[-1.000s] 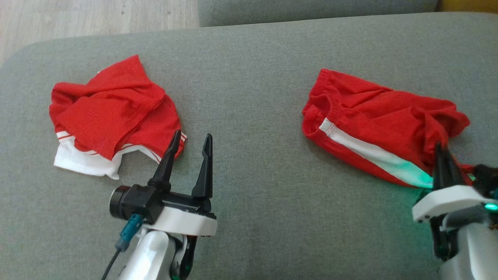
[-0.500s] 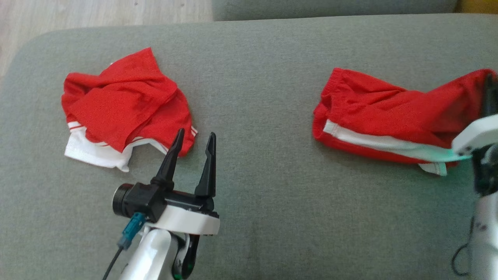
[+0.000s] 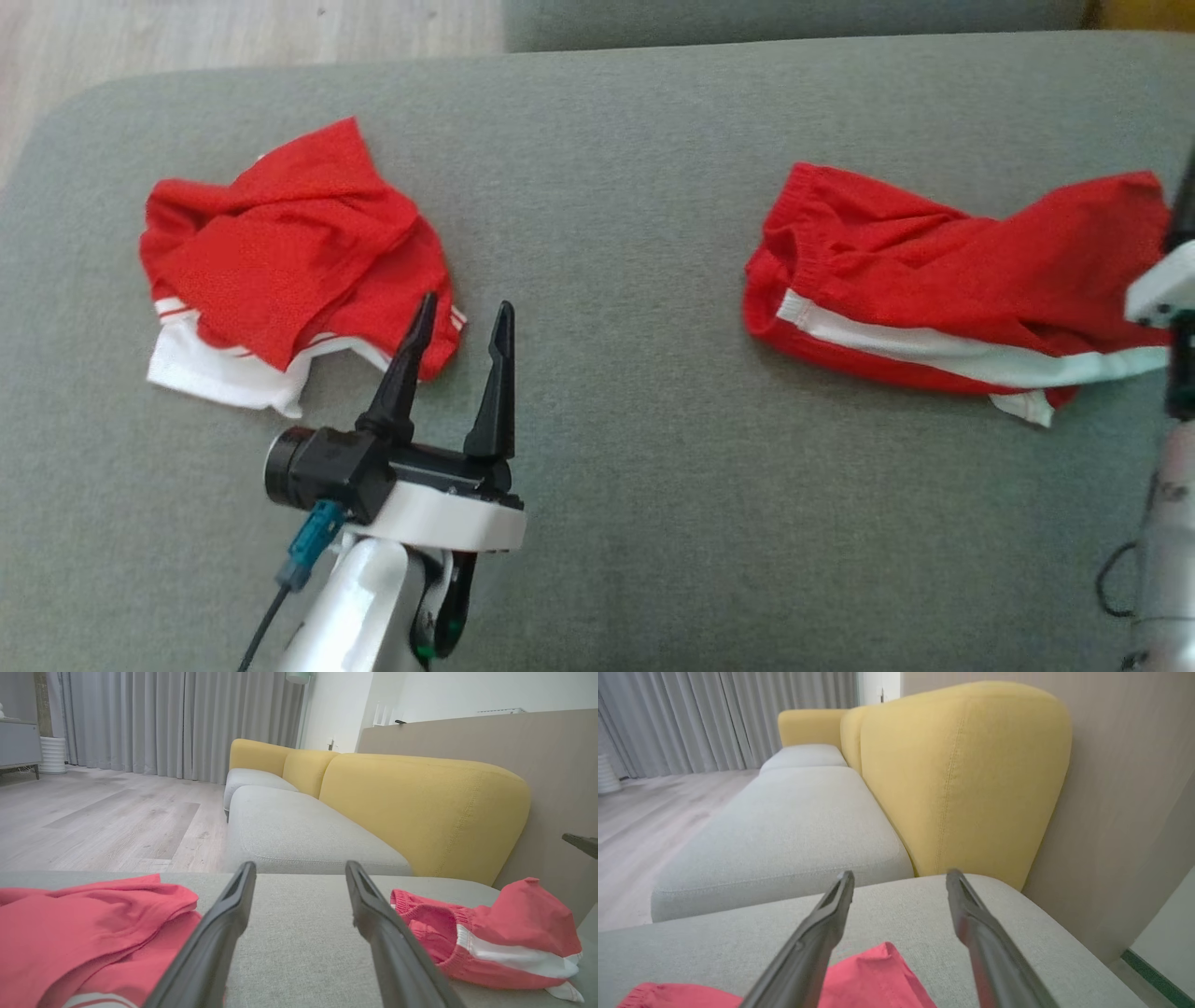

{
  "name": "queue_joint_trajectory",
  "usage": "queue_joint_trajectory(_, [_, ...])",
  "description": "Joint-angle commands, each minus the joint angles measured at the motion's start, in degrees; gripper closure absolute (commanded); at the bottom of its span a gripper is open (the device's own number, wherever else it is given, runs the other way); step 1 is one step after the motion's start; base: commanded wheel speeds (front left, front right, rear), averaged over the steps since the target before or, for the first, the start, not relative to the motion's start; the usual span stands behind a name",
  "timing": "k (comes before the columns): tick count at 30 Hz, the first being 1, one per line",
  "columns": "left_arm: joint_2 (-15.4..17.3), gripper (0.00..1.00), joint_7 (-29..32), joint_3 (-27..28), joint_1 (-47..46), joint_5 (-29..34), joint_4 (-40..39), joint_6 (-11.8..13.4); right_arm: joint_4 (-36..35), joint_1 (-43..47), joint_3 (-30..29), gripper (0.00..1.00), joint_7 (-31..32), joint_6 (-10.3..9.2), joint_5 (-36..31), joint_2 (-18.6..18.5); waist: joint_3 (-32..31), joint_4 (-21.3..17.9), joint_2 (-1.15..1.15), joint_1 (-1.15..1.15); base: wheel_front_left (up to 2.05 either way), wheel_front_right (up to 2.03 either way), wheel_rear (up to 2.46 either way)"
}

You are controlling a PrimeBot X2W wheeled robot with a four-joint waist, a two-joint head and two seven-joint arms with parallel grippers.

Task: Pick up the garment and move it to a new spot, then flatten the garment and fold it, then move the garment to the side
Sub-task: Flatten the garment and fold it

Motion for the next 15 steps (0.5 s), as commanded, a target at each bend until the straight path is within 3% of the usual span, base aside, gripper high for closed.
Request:
queue_joint_trajectory(1, [0.0, 0.00, -0.5, 2.2, -2.2, 0.4, -2.4, 0.1, -2.9, -0.5, 3.1, 0.00, -2.5, -0.04, 1.3, 1.0, -0.7, -1.3, 0.00, 0.00, 0.00, 0.00, 0.00])
queue_joint_trajectory(8, [0.0, 0.00, -0.5, 2.7, -2.1, 1.4, -3.3, -0.6, -10.6, 11.4, 11.1, 0.00, -9.8, -0.04, 9.3, 3.6, -2.1, -5.5, 0.00, 0.00, 0.00, 0.00, 0.00])
queue_joint_trajectory(15, [0.0, 0.00, -0.5, 2.1, -2.4, 1.8, -2.1, -1.4, -16.9, 25.2, 17.3, 0.00, -13.3, -0.04, 17.1, 4.1, -2.7, -9.0, 0.00, 0.00, 0.00, 0.00, 0.00])
